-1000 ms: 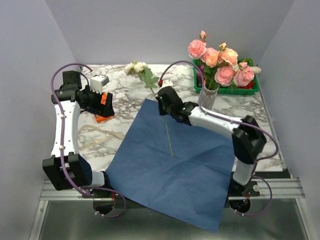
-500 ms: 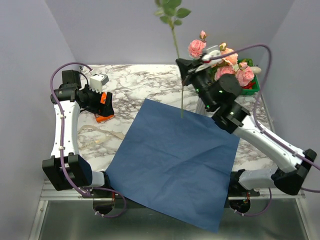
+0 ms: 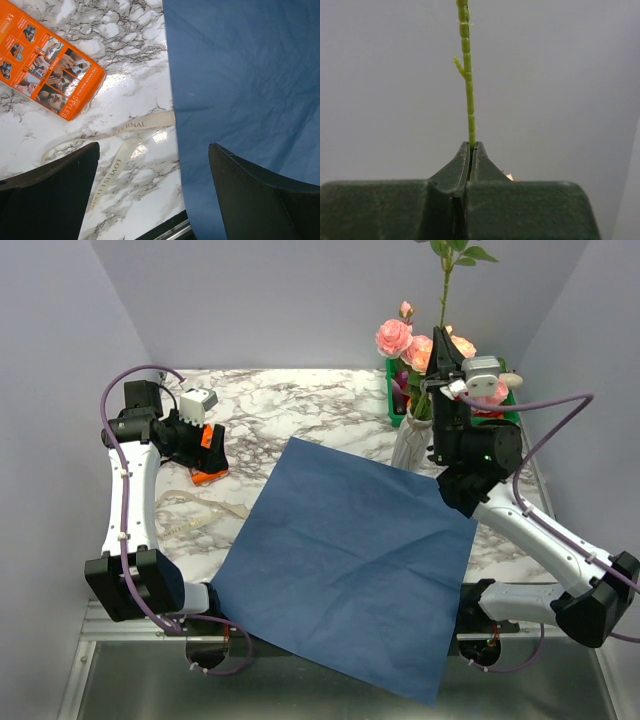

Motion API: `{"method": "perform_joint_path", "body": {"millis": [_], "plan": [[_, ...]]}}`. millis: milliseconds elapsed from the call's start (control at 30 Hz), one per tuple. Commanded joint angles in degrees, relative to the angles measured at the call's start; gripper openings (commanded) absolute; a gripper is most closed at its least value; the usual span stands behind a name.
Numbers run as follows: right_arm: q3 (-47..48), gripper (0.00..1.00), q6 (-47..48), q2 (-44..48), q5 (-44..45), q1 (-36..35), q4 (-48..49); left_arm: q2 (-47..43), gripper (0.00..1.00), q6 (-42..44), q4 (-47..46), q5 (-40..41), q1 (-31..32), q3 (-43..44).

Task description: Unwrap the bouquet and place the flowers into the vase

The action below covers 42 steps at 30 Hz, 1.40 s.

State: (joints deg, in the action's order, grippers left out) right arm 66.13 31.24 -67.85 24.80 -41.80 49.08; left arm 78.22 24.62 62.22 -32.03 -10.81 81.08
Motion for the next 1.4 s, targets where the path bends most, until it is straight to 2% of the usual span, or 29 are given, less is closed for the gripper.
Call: {"method": "perform_joint_path", "body": {"millis": [0, 333, 533, 933, 1367], "plan": [[-2.1, 0.01, 6.6, -1.8, 1.6, 1.3, 9.2, -1.4, 0.99, 0.8, -0.4, -1.2, -0.4, -0.1], [-6.9, 0.01, 12.3, -8.0, 3.3, 3.7, 29.4, 0.2, 0.99, 1.6, 0.3, -1.0, -0.4, 1.0], [-6.4, 0.01, 14.1, -13.3, 4.5, 4.7, 36.4, 1.3, 0.99, 2.7, 1.2, -0.3, -0.4, 2.4], [-14.3, 0.01, 11.8, -16.2, 9.8, 5.4, 43.5, 2.3, 0.99, 4.0, 1.6, -0.9, -0.7, 2.2], [-21.7, 0.01, 8.5, -13.9, 14.7, 4.9, 46.6, 1.5, 0.99, 5.4, 2.9, -1.6, -0.8, 1.4]]}}
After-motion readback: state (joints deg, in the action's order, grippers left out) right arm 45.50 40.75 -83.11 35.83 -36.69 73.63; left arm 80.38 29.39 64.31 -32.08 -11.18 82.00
